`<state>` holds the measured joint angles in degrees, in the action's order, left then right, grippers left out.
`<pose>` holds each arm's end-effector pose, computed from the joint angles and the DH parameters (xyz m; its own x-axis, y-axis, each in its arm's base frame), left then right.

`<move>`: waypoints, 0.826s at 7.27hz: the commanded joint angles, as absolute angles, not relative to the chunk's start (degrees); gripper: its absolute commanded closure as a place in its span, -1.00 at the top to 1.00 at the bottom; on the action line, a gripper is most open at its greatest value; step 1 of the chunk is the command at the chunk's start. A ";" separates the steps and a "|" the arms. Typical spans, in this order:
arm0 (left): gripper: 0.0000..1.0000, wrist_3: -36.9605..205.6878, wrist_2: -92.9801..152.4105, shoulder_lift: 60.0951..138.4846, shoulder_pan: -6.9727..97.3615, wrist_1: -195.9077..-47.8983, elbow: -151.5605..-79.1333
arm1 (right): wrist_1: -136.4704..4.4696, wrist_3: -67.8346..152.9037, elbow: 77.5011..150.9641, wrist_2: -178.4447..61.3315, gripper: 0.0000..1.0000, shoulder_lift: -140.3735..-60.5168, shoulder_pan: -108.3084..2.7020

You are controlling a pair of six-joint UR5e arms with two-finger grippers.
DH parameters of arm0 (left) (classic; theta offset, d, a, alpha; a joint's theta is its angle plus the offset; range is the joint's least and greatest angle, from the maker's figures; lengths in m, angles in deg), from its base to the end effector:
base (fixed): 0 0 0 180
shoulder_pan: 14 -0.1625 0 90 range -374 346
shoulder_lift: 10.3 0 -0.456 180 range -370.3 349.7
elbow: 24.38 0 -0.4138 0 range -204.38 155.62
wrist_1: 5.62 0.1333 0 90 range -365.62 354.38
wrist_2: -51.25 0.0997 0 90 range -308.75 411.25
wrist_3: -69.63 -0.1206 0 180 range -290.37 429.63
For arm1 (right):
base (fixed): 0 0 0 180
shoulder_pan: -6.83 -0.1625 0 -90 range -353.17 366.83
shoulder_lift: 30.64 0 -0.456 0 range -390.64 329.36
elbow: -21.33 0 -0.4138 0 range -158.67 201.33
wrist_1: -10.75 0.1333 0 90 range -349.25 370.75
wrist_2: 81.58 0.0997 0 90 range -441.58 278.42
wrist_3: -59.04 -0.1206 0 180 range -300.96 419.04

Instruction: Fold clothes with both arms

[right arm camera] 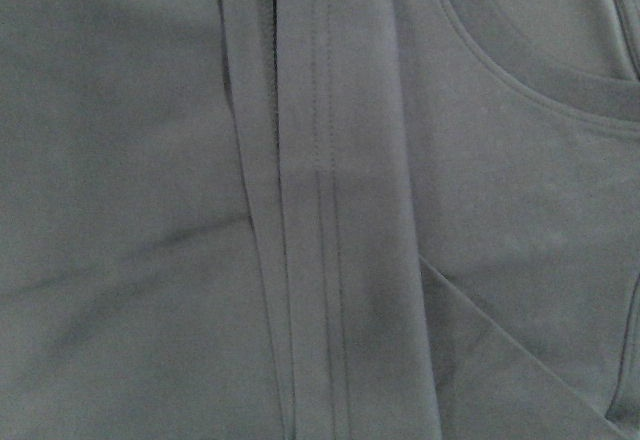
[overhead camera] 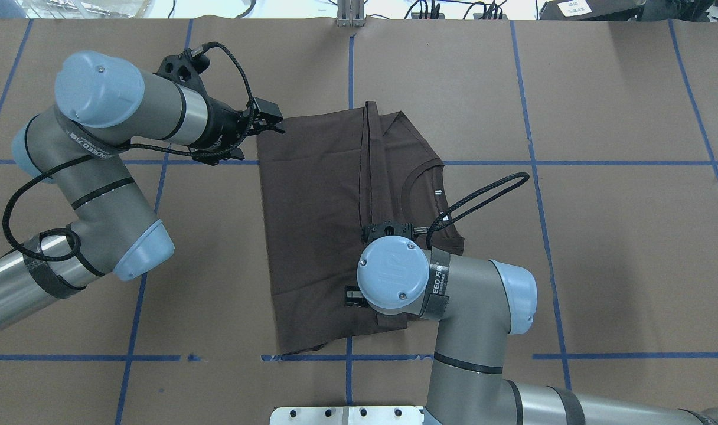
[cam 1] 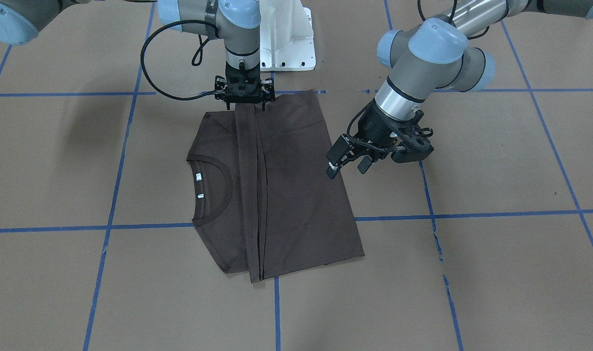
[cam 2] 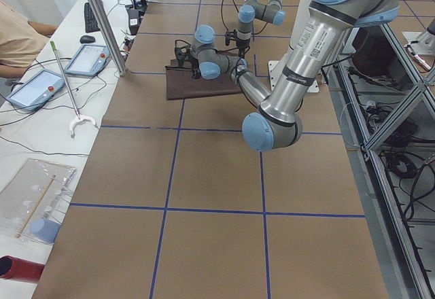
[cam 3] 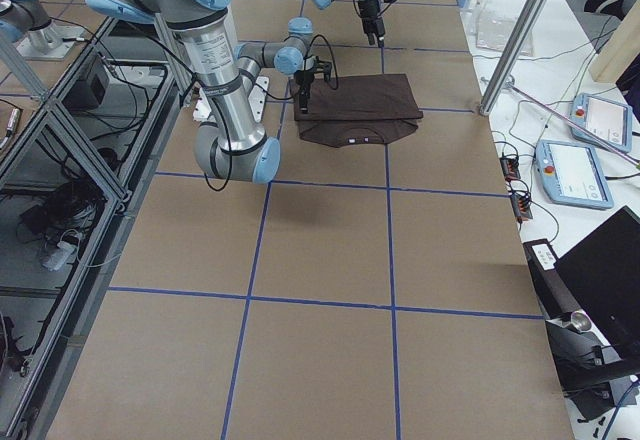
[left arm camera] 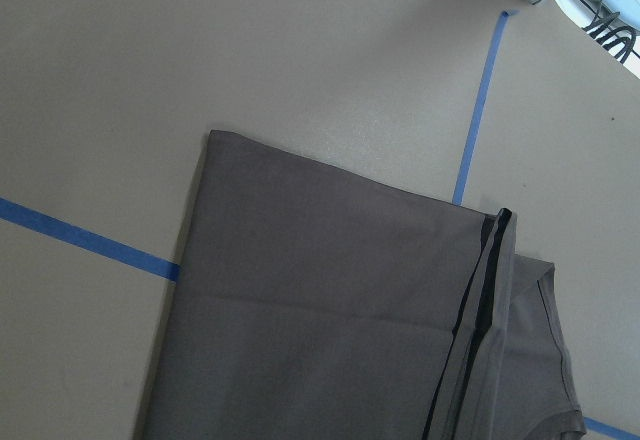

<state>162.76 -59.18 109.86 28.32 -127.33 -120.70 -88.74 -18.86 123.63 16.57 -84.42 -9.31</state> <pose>0.4590 -0.5413 0.2602 0.2529 -0.2995 -0.9200 0.4057 0.8961 -0.1802 -0.6364 -0.3051 0.2503 0.7693 0.0066 0.6388 -0.0288 0.9993 0.0243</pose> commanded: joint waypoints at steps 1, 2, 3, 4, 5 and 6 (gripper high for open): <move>0.96 163.23 -59.23 109.84 28.27 -127.26 -120.71 | -89.27 -18.31 122.23 16.42 1.00 -84.16 -8.29; 0.96 163.41 -59.14 109.84 28.27 -127.26 -120.71 | -89.27 -17.35 121.61 16.42 1.00 -84.08 -7.85; 0.96 163.50 -59.14 109.84 28.36 -127.18 -120.79 | -89.27 -16.21 121.43 16.42 1.00 -84.16 -7.50; 0.96 163.85 -59.14 109.76 28.28 -127.18 -120.71 | -90.32 -15.33 121.43 16.51 1.00 -84.60 -7.32; 0.96 163.94 -59.23 109.75 28.27 -127.18 -120.71 | -91.37 -14.88 121.87 16.68 1.00 -84.86 -7.24; 0.95 164.72 -59.32 109.75 28.27 -127.18 -120.79 | -92.86 -13.40 122.39 16.68 1.00 -85.21 -7.32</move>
